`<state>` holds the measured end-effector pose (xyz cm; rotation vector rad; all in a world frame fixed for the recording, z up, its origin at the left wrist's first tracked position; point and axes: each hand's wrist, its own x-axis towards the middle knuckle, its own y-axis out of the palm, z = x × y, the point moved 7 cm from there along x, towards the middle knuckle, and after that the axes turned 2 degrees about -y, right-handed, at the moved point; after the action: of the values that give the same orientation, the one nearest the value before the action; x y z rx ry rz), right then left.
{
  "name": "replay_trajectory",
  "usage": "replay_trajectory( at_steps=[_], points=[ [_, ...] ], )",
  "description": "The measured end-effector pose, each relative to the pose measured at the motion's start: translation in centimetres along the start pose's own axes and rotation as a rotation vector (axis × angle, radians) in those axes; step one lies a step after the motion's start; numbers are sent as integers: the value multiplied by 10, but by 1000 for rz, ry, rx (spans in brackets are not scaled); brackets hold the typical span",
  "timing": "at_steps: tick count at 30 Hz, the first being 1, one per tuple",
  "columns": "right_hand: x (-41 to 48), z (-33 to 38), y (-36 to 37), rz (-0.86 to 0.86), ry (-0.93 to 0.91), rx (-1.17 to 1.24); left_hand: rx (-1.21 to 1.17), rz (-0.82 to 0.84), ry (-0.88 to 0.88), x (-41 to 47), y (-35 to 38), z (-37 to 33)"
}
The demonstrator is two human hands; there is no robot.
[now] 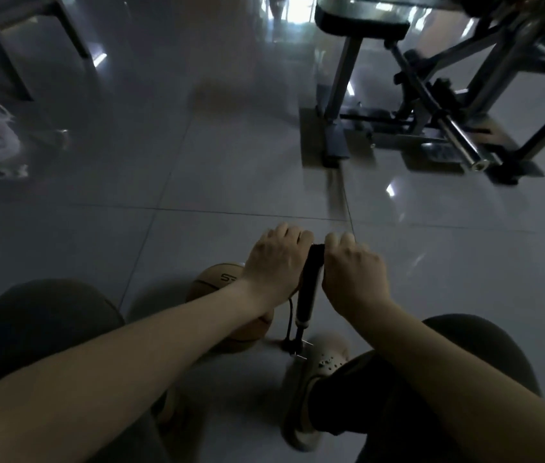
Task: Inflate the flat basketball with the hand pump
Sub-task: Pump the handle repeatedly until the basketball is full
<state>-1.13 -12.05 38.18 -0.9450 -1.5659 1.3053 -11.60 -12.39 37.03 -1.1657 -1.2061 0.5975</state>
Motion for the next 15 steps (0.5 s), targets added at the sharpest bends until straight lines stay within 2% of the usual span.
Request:
replay_trajectory(
  at_steps=[6,12,15],
  points=[
    [-36,2,62,142,57,-17,10,142,21,-36,61,-16],
    [-45,-3,133,483,91,-115,31,167,16,-48,106,-30],
    [-50,-1,152,620,81,-143,59,244,41,-58,129,-32]
  ],
)
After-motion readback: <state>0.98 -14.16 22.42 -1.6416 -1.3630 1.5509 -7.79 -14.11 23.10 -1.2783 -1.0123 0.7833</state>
